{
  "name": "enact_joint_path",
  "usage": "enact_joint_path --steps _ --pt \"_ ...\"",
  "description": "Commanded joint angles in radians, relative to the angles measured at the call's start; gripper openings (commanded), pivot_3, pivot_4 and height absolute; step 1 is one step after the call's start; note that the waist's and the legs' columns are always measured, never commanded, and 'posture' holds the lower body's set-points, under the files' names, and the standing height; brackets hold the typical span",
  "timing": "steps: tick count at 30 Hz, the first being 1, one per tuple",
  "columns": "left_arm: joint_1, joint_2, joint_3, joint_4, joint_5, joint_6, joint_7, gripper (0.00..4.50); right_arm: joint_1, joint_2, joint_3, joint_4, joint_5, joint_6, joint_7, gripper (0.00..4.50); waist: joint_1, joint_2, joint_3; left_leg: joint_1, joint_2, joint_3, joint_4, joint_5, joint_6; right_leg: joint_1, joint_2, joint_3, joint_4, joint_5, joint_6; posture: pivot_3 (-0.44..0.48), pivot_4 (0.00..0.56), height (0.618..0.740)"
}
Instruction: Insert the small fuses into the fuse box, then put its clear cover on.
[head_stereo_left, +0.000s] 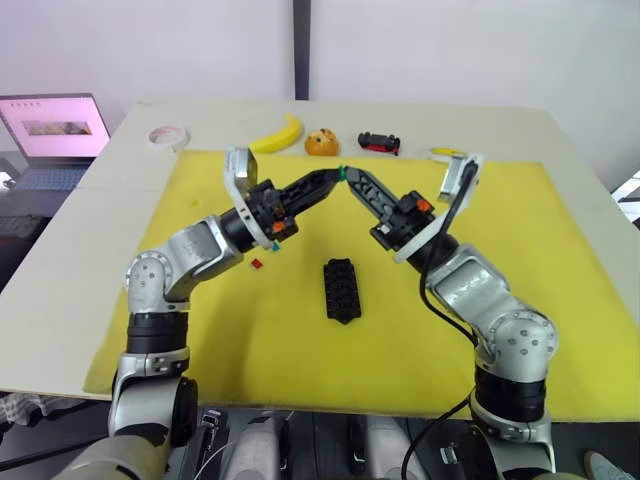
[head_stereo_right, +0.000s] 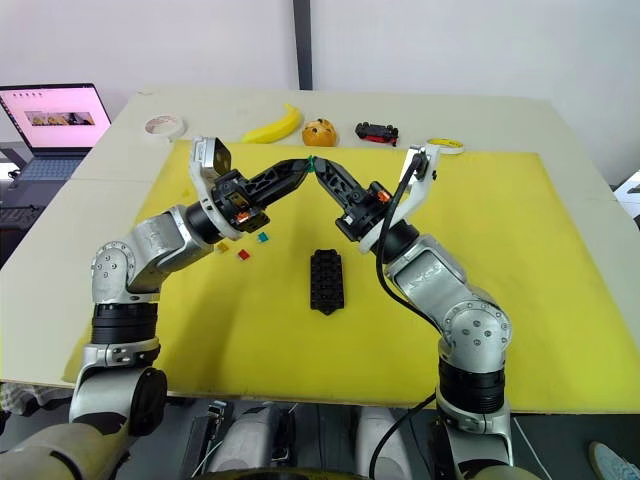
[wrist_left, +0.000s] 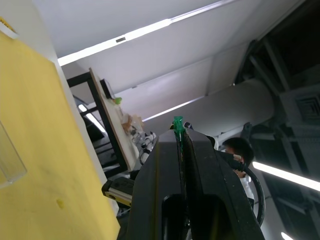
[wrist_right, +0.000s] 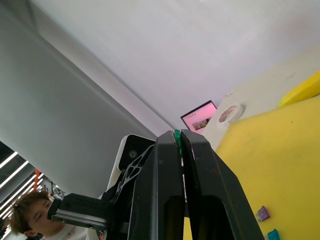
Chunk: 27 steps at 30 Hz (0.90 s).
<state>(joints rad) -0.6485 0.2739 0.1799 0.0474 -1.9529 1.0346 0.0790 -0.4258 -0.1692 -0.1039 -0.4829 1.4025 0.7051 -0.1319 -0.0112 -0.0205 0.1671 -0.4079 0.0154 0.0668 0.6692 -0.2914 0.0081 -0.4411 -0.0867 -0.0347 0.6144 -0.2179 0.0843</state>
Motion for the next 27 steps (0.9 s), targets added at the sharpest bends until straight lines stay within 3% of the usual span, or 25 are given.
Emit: enact_joint_path --steps 1,4,7,13,27 --pt "-0.016 -0.005 0.0 -0.035 -0.019 -0.013 -0.002 0.0 -0.012 -0.001 0.007 -0.029 0.033 -0.009 0.004 0.08 0.0 0.0 0.0 0.0 0.0 0.0 0.0 0.0 0.0 0.0 0.0 0.0 0.0 0.0 0.0 0.0 0.15 0.74" --pt "-0.02 -0.013 -0.003 -0.05 -0.019 -0.024 0.016 0.0 -0.015 -0.007 0.005 -0.036 0.036 -0.012 0.011 0.08 0.0 0.0 0.0 0.0 0.0 0.0 0.0 0.0 0.0 0.0 0.0 0.0 0.0 0.0 0.0 0.0 0.15 0.74" --pt "-0.025 -0.023 -0.005 -0.062 -0.019 -0.033 0.032 0.0 -0.016 -0.011 0.004 -0.04 0.05 -0.015 0.011 0.99 0.0 0.0 0.0 0.0 0.0 0.0 0.0 0.0 0.0 0.0 0.0 0.0 0.0 0.0 0.0 0.0 0.15 0.74" --pt "-0.035 -0.032 -0.005 -0.066 -0.019 -0.036 0.044 0.0 -0.015 -0.024 0.008 -0.038 0.076 -0.015 -0.001 3.96 0.0 0.0 0.0 0.0 0.0 0.0 0.0 0.0 0.0 0.0 0.0 0.0 0.0 0.0 0.0 0.0 0.15 0.74" --pt "-0.032 -0.031 0.001 -0.07 -0.019 -0.018 0.039 0.0 -0.013 -0.047 -0.011 -0.022 0.131 -0.041 -0.029 3.96 0.001 0.0 0.0 0.0 0.0 0.0 0.0 0.0 0.0 0.0 0.0 0.0 0.0 0.0 0.0 0.0 0.15 0.74"
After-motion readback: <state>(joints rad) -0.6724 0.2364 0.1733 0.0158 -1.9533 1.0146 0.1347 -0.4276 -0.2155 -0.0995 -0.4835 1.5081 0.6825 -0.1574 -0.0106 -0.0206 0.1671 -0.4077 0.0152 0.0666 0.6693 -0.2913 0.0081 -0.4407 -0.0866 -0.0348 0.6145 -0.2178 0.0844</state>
